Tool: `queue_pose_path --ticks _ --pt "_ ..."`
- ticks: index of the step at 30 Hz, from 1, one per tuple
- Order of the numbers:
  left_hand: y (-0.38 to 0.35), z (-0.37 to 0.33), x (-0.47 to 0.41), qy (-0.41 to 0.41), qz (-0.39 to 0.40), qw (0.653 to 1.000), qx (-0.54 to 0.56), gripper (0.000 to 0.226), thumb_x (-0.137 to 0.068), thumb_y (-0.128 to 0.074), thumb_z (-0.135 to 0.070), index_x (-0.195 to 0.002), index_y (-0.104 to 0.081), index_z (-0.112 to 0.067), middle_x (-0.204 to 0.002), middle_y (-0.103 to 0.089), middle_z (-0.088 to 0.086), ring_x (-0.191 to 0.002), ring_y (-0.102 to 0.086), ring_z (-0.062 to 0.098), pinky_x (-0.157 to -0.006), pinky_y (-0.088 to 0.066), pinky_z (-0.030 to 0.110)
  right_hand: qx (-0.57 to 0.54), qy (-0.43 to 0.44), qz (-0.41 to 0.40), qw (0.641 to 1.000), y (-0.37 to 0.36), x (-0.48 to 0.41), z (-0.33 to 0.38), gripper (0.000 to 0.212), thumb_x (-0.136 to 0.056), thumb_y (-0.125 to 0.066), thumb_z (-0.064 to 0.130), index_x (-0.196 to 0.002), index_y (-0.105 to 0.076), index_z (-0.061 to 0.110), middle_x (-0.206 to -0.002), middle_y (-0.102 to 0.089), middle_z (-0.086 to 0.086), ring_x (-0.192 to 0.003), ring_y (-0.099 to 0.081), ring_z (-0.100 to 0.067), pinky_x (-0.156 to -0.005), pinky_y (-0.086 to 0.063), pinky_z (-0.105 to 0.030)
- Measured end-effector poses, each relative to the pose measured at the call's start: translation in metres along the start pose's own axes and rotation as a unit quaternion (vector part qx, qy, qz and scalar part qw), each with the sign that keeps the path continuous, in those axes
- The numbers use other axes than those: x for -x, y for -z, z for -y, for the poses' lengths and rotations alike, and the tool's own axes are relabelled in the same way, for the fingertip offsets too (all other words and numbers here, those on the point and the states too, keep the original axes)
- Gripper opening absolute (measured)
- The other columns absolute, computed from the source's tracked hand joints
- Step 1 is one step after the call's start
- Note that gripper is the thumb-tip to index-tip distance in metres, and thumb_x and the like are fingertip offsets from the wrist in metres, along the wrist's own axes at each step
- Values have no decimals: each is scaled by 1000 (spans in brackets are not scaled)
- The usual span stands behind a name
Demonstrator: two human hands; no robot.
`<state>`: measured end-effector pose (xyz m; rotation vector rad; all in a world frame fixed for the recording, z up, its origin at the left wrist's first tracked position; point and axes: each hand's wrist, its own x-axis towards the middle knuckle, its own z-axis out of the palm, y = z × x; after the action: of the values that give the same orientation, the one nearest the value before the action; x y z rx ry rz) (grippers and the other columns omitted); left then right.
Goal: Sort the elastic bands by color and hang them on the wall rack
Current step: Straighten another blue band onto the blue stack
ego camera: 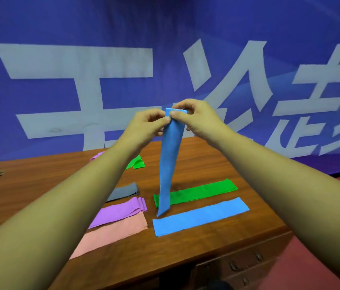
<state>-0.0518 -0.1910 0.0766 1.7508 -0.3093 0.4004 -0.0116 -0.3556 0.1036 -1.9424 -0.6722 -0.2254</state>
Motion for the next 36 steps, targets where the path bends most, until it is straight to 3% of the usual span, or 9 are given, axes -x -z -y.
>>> queue_pose_path --ticks 3,7,10,17,20,26,30,34,36 --pt "-6 1 16 45 5 998 32 3 -92 -63 -18 -91 -64 -15 -74 -65 -8 -68 -60 6 -69 -48 25 -6 2 -1 1000 1 12 5 12 -90 -65 21 -96 -70 11 -85 -67 1 -73 -57 -9 -64 -47 -25" --pt "-20 15 49 135 88 983 89 23 -89 -66 -18 -111 -64 -13 -98 -74 10 -96 -71 28 -90 -53 45 -113 -47 -2 992 2 25 11 9 -90 -65 15 -93 -68 7 -89 -67 -7 -80 -65 -17 -70 -59 -37" --pt "-27 36 74 179 133 970 97 13 -87 -68 -14 -100 -69 -16 -95 -74 9 -94 -70 26 -95 -48 51 -137 -75 -30 987 8 31 7 12 -91 -63 14 -94 -68 2 -87 -67 -8 -77 -66 -19 -68 -59 -36" --pt "-31 76 121 263 158 950 65 16 -89 -66 -15 -104 -69 -12 -87 -70 -2 -72 -63 10 -66 -48 23 -146 -196 -129 961 26 54 -44 10 -92 -60 10 -84 -65 6 -89 -66 -15 -75 -64 -22 -58 -54 -31" --pt "-25 84 131 271 149 950 42 24 -76 -72 -24 -97 -69 -11 -85 -68 2 -74 -60 15 -65 -45 26 -133 -249 -173 943 35 71 -78 12 -92 -59 10 -81 -63 10 -91 -65 -15 -77 -63 -24 -55 -52 -29" --pt "-14 104 141 288 156 942 -74 13 -79 -73 -23 -91 -72 -18 -80 -66 -1 -74 -57 13 -64 -40 25 -94 -320 -198 922 44 116 -137 19 -91 -61 7 -72 -59 8 -82 -59 -15 -61 -53 -22 -53 -47 -31" --pt "-13 115 144 309 141 934 -107 7 -87 -69 -12 -94 -69 -13 -81 -64 4 -65 -58 12 -57 -51 24 -68 -351 -202 912 45 140 -166 20 -88 -62 5 -69 -57 7 -77 -58 -14 -56 -52 -22 -51 -45 -30" --pt "-15 130 145 275 91 936 -198 12 -82 -72 -20 -93 -68 -16 -86 -70 7 -72 -66 17 -63 -57 32 -39 -369 -192 909 40 151 -188 22 -84 -68 7 -66 -56 10 -77 -58 -14 -57 -52 -21 -49 -47 -27" --pt "-20 132 146 249 89 921 -287 13 -82 -69 -20 -94 -63 -19 -81 -68 4 -67 -62 15 -56 -49 26 -21 -373 -188 908 36 153 -197 19 -82 -70 7 -68 -59 9 -77 -59 -13 -62 -54 -23 -52 -50 -30"
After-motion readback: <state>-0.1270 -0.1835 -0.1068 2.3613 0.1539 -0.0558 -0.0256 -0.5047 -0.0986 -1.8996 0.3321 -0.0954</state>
